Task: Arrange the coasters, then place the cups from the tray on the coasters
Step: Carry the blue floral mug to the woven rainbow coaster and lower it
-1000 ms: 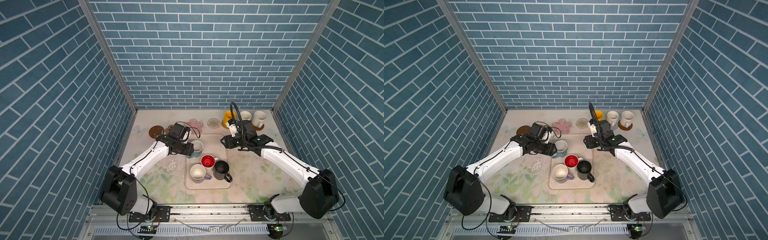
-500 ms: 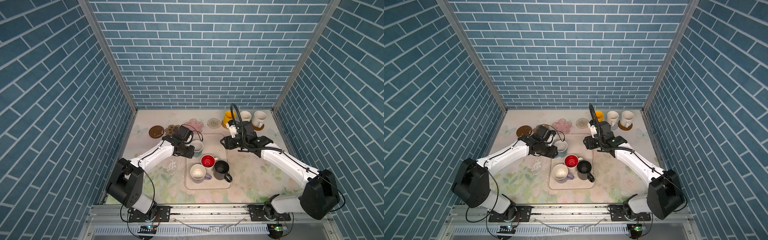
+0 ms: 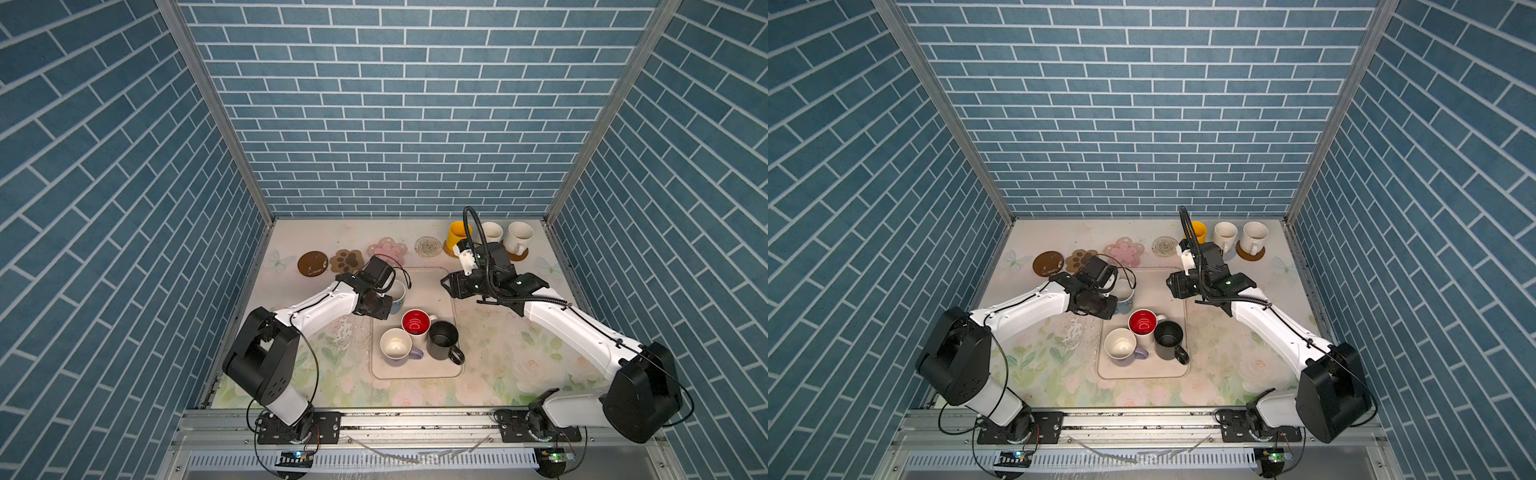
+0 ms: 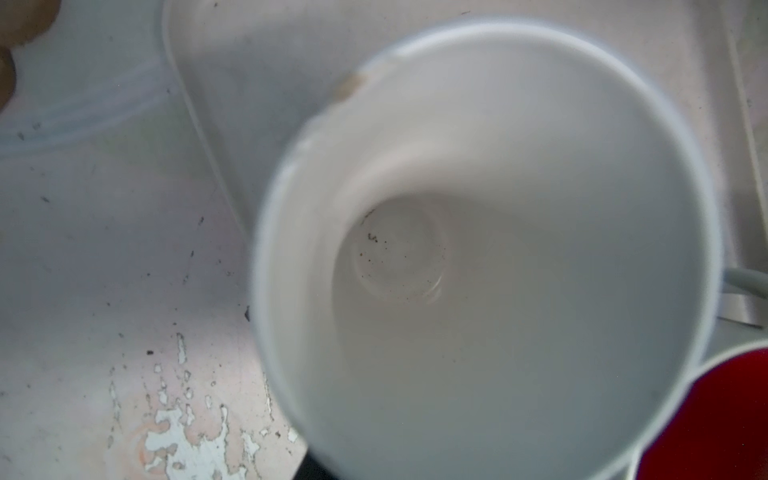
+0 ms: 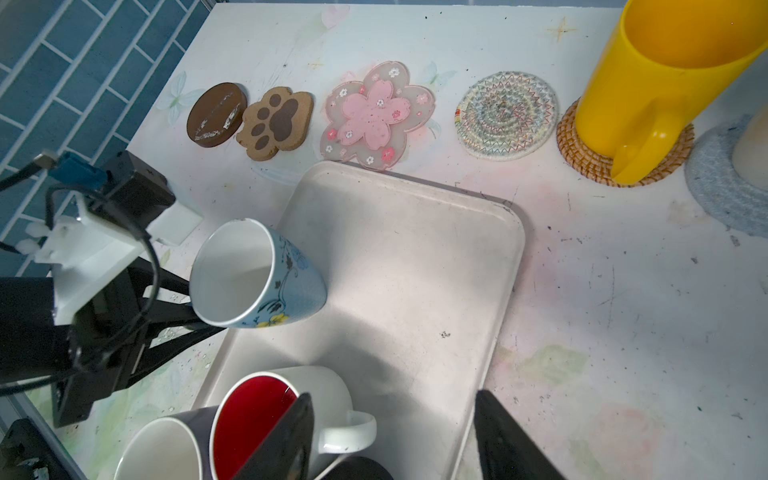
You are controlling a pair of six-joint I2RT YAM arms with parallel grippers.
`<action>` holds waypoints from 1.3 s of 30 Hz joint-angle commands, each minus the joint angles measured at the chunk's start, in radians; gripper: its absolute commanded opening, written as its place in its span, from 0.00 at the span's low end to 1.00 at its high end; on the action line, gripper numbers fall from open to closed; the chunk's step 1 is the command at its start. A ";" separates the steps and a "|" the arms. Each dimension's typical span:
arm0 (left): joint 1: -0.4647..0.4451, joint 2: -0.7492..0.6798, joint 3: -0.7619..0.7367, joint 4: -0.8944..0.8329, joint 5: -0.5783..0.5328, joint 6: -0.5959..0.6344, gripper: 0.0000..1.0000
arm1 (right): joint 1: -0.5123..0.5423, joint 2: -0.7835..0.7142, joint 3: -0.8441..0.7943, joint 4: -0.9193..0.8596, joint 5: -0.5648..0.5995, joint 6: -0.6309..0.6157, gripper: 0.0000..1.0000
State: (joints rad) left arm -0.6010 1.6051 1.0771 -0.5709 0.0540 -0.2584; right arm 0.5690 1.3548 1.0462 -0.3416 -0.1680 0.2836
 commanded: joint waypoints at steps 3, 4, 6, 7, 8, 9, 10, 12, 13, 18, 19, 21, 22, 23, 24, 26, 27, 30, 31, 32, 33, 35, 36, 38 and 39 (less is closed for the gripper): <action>-0.020 0.014 0.017 0.008 -0.071 -0.016 0.20 | -0.003 -0.028 -0.034 0.020 -0.016 0.031 0.62; -0.022 0.015 0.018 0.007 -0.078 -0.017 0.18 | -0.003 -0.028 -0.031 0.021 -0.021 0.032 0.62; -0.026 0.012 0.024 0.002 -0.087 -0.015 0.14 | -0.003 -0.028 -0.028 0.028 -0.026 0.038 0.62; -0.026 0.012 0.028 0.000 -0.093 -0.013 0.12 | -0.004 -0.029 -0.028 0.030 -0.026 0.039 0.62; -0.027 0.009 0.034 -0.005 -0.099 -0.013 0.10 | -0.005 -0.028 -0.026 0.033 -0.027 0.041 0.62; -0.029 0.008 0.042 -0.009 -0.105 -0.009 0.08 | -0.005 -0.028 -0.025 0.034 -0.026 0.042 0.62; -0.030 0.004 0.048 -0.013 -0.111 -0.007 0.06 | -0.004 -0.026 -0.023 0.036 -0.025 0.043 0.62; -0.030 0.000 0.067 -0.020 -0.121 -0.004 0.02 | -0.009 -0.022 -0.020 0.038 -0.028 0.046 0.62; -0.031 -0.001 0.079 -0.023 -0.127 -0.004 0.01 | -0.012 -0.019 -0.019 0.042 -0.032 0.049 0.62; -0.032 -0.004 0.146 -0.034 -0.149 -0.009 0.00 | -0.038 -0.012 -0.026 0.086 -0.074 0.087 0.62; -0.031 -0.002 0.165 -0.038 -0.149 -0.005 0.00 | -0.044 -0.010 -0.025 0.091 -0.074 0.092 0.62; -0.032 0.010 0.212 -0.048 -0.151 0.005 0.00 | -0.059 -0.009 -0.019 0.099 -0.077 0.097 0.63; -0.031 0.019 0.242 -0.058 -0.149 0.013 0.00 | -0.071 -0.009 -0.016 0.105 -0.083 0.101 0.64; -0.031 0.035 0.277 -0.067 -0.149 0.022 0.00 | -0.081 -0.010 -0.014 0.113 -0.089 0.107 0.65; -0.032 0.052 0.310 -0.079 -0.147 0.030 0.00 | -0.092 -0.008 -0.012 0.120 -0.096 0.113 0.65; -0.032 0.099 0.395 -0.104 -0.145 0.051 0.00 | -0.115 -0.002 -0.005 0.132 -0.111 0.128 0.67; -0.030 0.124 0.435 -0.116 -0.143 0.059 0.00 | -0.126 0.003 -0.001 0.133 -0.114 0.134 0.67; -0.031 0.216 0.576 -0.158 -0.137 0.084 0.00 | -0.160 0.024 0.010 0.144 -0.118 0.155 0.68; -0.031 0.250 0.628 -0.174 -0.136 0.091 0.00 | -0.174 0.032 0.013 0.151 -0.120 0.166 0.68; -0.030 0.283 0.677 -0.188 -0.133 0.099 0.00 | -0.188 0.042 0.014 0.159 -0.123 0.179 0.68; -0.030 0.310 0.718 -0.197 -0.132 0.105 0.00 | -0.198 0.050 0.018 0.165 -0.127 0.187 0.69; -0.029 0.375 0.810 -0.219 -0.127 0.116 0.00 | -0.217 0.070 0.036 0.168 -0.127 0.196 0.69; -0.029 0.403 0.852 -0.230 -0.124 0.120 0.00 | -0.224 0.078 0.045 0.168 -0.124 0.196 0.68; -0.029 0.472 0.947 -0.253 -0.119 0.128 0.00 | -0.241 0.091 0.064 0.170 -0.119 0.199 0.68; -0.028 0.502 0.989 -0.262 -0.117 0.132 0.00 | -0.246 0.096 0.070 0.173 -0.119 0.204 0.68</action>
State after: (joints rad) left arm -0.6270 2.0686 1.9705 -0.8028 -0.0628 -0.1558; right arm 0.3378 1.4353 1.0485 -0.1959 -0.2798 0.4496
